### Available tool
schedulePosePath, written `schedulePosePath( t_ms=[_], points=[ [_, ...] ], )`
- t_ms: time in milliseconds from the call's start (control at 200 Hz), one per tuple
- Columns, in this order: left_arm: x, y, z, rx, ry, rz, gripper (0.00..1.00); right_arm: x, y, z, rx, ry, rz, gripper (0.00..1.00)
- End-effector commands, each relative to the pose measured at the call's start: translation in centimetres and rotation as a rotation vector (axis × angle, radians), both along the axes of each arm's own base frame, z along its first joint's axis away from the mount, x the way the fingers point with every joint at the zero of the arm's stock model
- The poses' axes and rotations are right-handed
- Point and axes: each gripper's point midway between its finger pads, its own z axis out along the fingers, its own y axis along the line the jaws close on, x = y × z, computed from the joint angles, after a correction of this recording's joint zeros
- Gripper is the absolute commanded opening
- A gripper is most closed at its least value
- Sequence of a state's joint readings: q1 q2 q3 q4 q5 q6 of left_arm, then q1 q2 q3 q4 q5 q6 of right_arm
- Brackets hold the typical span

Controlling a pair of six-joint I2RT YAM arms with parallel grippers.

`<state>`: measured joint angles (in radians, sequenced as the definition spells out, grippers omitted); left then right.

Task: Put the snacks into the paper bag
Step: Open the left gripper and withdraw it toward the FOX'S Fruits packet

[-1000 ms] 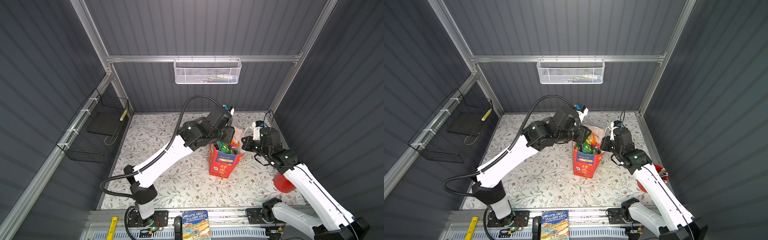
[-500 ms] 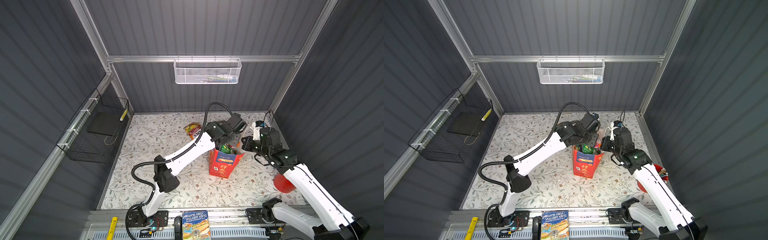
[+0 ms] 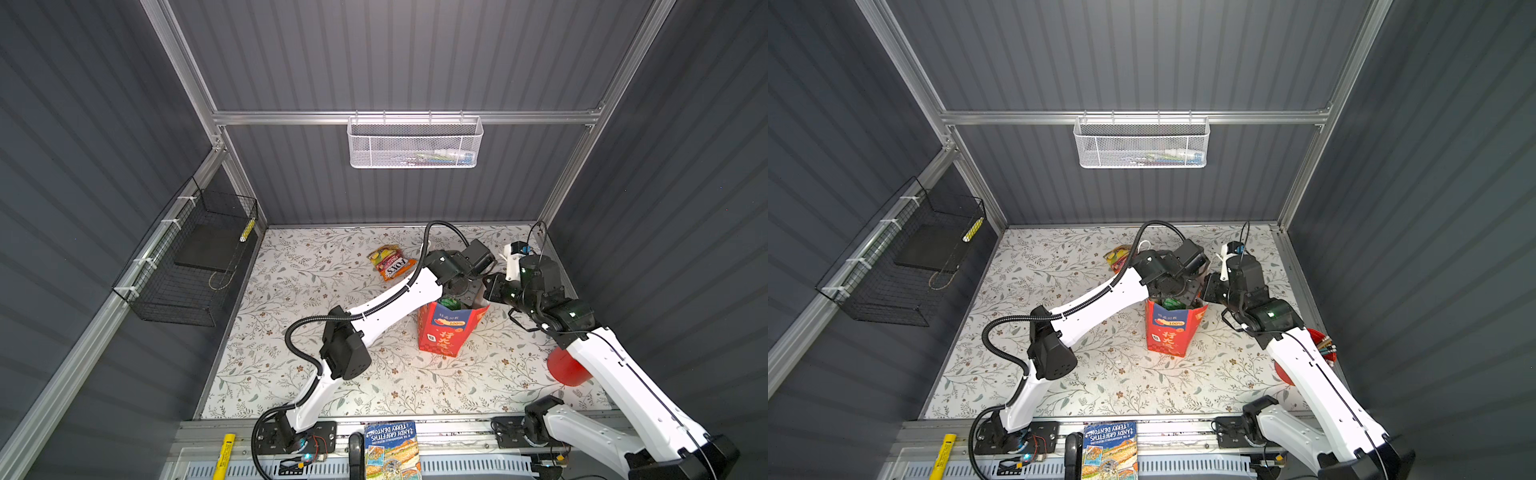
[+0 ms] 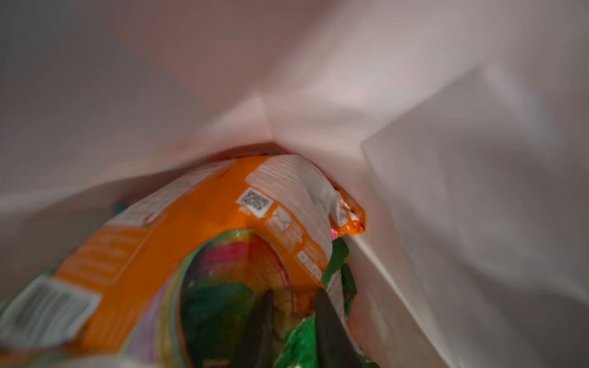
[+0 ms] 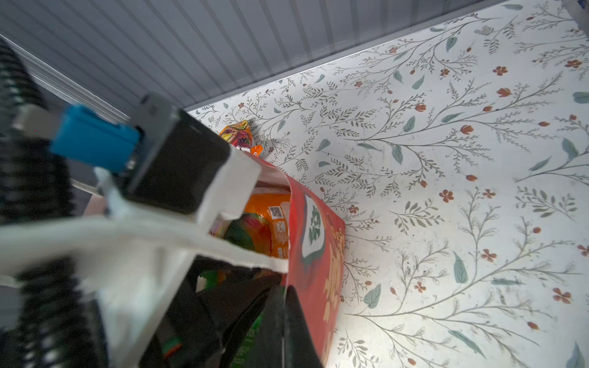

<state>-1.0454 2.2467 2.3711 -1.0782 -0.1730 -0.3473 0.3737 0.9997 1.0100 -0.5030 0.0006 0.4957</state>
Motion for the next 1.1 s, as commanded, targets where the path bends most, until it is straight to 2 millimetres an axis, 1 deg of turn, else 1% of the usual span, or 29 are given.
schedulePosePath(
  t_ms=[0, 55, 195, 225, 305, 385, 445, 465, 525, 530, 560, 615, 650, 690, 816, 866, 971, 986, 996, 1016, 1096],
  points=[
    [-1.9, 0.5, 0.2, 0.009, 0.092, -0.033, 0.26, 0.7, -0.2, 1.2, -0.005, -0.059, -0.013, 0.0],
    [-1.9, 0.6, 2.7, -0.046, 0.058, -0.032, 0.28, 0.7, -0.3, 1.2, -0.006, -0.06, -0.015, 0.0],
    [-2.1, 1.2, 10.5, -0.256, -0.069, -0.03, 0.44, 0.7, -0.3, 1.2, -0.007, -0.06, -0.017, 0.0],
    [-2.3, 1.6, 12.3, -0.299, -0.094, -0.028, 0.46, 0.7, -0.3, 1.2, -0.009, -0.061, -0.019, 0.0],
    [-2.9, 2.6, 15.8, -0.393, -0.139, -0.016, 0.5, 0.7, -0.3, 1.2, -0.01, -0.061, -0.019, 0.0],
    [-3.7, 3.6, 18.4, -0.469, -0.167, -0.02, 0.55, 0.9, -0.4, 1.0, -0.017, -0.057, -0.026, 0.0],
    [-4.3, 4.5, 19.8, -0.517, -0.187, -0.022, 0.6, 0.9, -0.4, 0.9, -0.016, -0.054, -0.024, 0.0],
    [-4.5, 5.0, 20.5, -0.54, -0.202, -0.022, 0.62, 0.9, -0.4, 0.9, -0.017, -0.053, -0.025, 0.0],
    [-4.7, 6.8, 21.7, -0.569, -0.252, 0.006, 0.68, 0.9, -0.4, 0.9, -0.017, -0.053, -0.025, 0.0],
    [-4.7, 6.9, 21.6, -0.566, -0.255, 0.009, 0.69, 0.8, -0.4, 0.9, -0.017, -0.053, -0.025, 0.0],
    [-4.7, 8.1, 22.1, -0.571, -0.284, 0.032, 0.72, 0.8, -0.5, 1.0, -0.018, -0.056, -0.026, 0.0],
    [-4.5, 10.3, 22.2, -0.549, -0.33, 0.093, 0.77, 0.8, -0.7, 1.1, -0.023, -0.061, -0.032, 0.0],
    [-4.1, 11.8, 21.8, -0.518, -0.355, 0.143, 0.78, 0.8, -0.8, 1.2, -0.026, -0.066, -0.041, 0.0],
    [-3.9, 13.3, 21.2, -0.484, -0.369, 0.188, 0.82, 0.8, -0.9, 1.2, -0.027, -0.07, -0.045, 0.0],
    [-3.7, 17.1, 18.8, -0.438, -0.367, 0.299, 0.99, 0.8, -0.6, 1.0, -0.023, -0.056, -0.03, 0.0],
    [-3.7, 18.3, 18.1, -0.443, -0.367, 0.329, 1.0, 0.9, -0.6, 0.9, -0.022, -0.057, -0.033, 0.0],
    [-2.9, 20.9, 15.6, -0.443, -0.349, 0.421, 1.0, 0.9, -0.4, 0.8, -0.015, -0.053, -0.025, 0.0],
    [-2.8, 21.2, 15.8, -0.455, -0.352, 0.434, 1.0, 0.9, -0.3, 0.8, -0.013, -0.051, -0.023, 0.0],
    [-2.7, 21.3, 14.5, -0.434, -0.34, 0.441, 1.0, 0.9, -0.3, 0.8, -0.012, -0.052, -0.021, 0.0],
    [-2.6, 21.7, 13.6, -0.425, -0.333, 0.454, 1.0, 0.9, -0.2, 0.8, -0.01, -0.053, -0.018, 0.0],
    [-2.0, 22.5, 11.3, -0.402, -0.315, 0.501, 1.0, 0.7, -0.1, 1.0, 0.0, -0.054, -0.012, 0.0]
  ],
)
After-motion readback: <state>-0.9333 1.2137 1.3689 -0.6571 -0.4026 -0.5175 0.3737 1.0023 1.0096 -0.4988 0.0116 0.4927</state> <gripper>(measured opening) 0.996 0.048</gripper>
